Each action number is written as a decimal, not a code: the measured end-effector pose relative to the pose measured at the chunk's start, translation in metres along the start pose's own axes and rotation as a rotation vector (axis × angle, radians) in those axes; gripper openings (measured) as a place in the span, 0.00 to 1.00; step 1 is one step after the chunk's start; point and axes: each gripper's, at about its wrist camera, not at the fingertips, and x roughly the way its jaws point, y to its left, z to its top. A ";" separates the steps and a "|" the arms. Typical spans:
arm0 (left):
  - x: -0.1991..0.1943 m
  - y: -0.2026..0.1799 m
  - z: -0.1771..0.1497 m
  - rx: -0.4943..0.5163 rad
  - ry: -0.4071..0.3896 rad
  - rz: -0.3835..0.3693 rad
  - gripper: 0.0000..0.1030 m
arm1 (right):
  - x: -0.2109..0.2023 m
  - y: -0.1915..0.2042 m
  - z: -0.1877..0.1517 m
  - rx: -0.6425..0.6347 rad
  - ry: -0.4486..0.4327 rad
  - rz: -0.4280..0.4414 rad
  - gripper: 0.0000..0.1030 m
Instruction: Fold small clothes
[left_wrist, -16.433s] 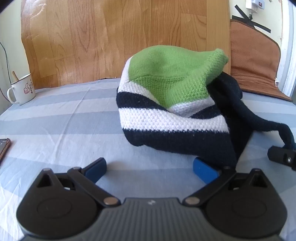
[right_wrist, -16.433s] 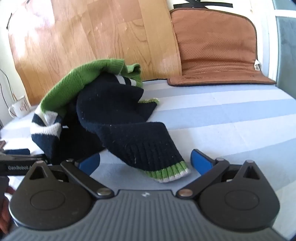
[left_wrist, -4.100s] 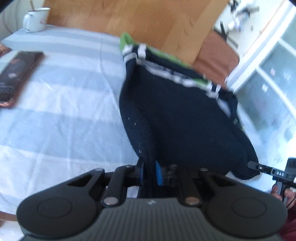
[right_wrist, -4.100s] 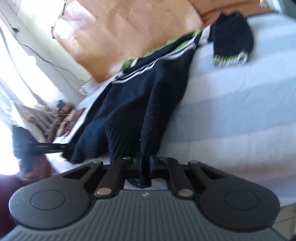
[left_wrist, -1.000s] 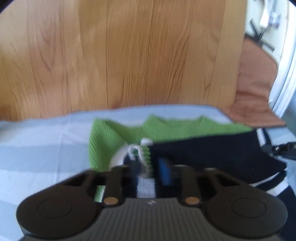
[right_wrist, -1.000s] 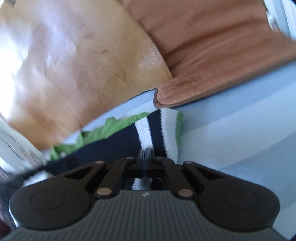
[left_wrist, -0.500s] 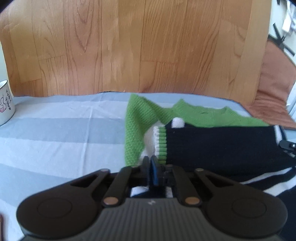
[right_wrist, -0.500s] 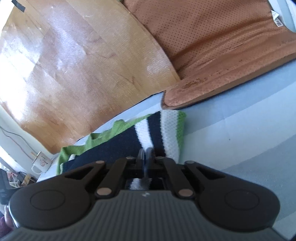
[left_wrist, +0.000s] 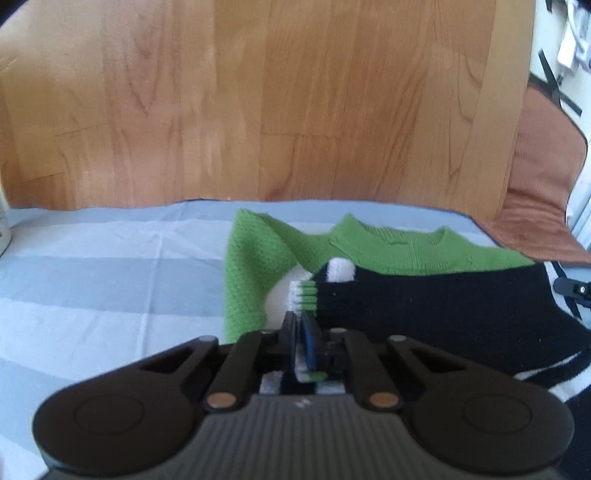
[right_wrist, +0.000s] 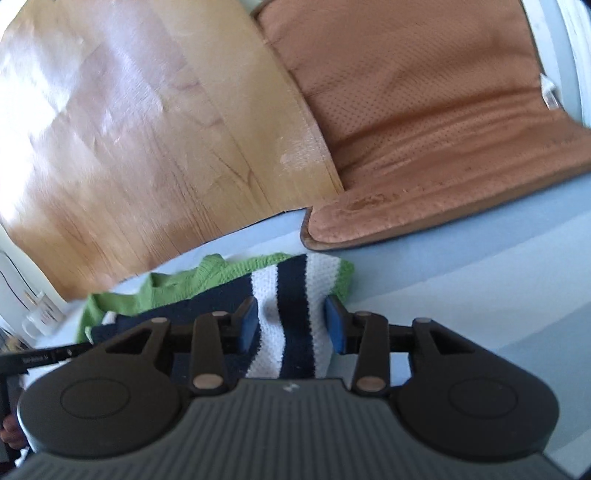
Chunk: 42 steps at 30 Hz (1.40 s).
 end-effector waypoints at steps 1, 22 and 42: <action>-0.005 0.005 -0.001 -0.011 -0.017 0.002 0.04 | -0.001 0.002 0.002 -0.008 -0.004 0.010 0.43; 0.032 0.041 0.031 -0.061 -0.018 -0.005 0.99 | 0.036 -0.024 0.040 -0.064 0.082 0.060 0.72; -0.097 0.033 -0.013 0.024 -0.287 -0.189 0.10 | -0.079 0.040 0.022 -0.239 -0.044 0.240 0.18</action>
